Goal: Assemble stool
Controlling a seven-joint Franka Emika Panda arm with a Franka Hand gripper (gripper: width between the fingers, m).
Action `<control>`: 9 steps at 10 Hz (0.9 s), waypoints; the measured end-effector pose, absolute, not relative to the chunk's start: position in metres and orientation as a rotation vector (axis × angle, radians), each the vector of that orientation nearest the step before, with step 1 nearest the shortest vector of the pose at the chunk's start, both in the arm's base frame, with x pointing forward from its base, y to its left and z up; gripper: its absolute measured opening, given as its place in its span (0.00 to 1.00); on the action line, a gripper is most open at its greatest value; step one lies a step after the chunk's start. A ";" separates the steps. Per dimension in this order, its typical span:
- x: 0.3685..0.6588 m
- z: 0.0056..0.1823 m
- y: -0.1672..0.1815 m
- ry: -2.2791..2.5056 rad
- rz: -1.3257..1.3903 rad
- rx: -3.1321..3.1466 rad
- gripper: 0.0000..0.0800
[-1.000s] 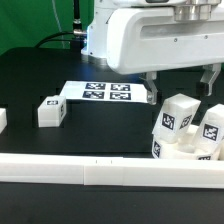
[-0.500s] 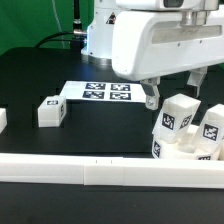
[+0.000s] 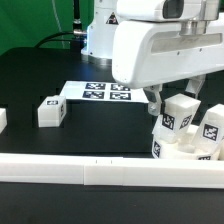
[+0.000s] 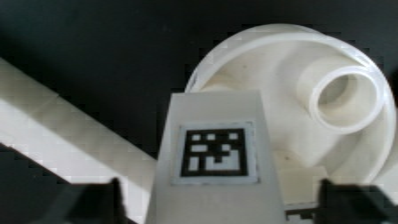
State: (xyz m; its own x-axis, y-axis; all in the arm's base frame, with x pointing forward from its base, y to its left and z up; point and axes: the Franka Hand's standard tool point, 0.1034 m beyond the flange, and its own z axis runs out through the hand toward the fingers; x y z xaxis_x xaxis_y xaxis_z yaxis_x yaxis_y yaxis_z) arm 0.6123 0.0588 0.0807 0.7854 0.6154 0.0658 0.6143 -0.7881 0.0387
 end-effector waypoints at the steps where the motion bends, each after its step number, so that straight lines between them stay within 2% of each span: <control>1: 0.612 0.081 0.059 1.012 0.117 2.956 0.48; 2: 0.612 0.081 0.059 1.004 0.118 2.959 0.42; 5: 0.613 0.081 0.058 0.934 0.120 2.982 0.42; 9: 0.612 0.081 0.058 0.491 0.123 3.099 0.42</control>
Offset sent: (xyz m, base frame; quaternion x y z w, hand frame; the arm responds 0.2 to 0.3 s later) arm 0.0000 0.0000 0.0000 0.0000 0.0000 0.0650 0.9979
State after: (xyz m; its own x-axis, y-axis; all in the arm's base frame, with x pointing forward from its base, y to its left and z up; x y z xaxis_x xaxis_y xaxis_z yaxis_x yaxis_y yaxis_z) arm 0.6125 0.0577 0.0806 0.9480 0.3089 0.0771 0.3088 -0.9510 0.0137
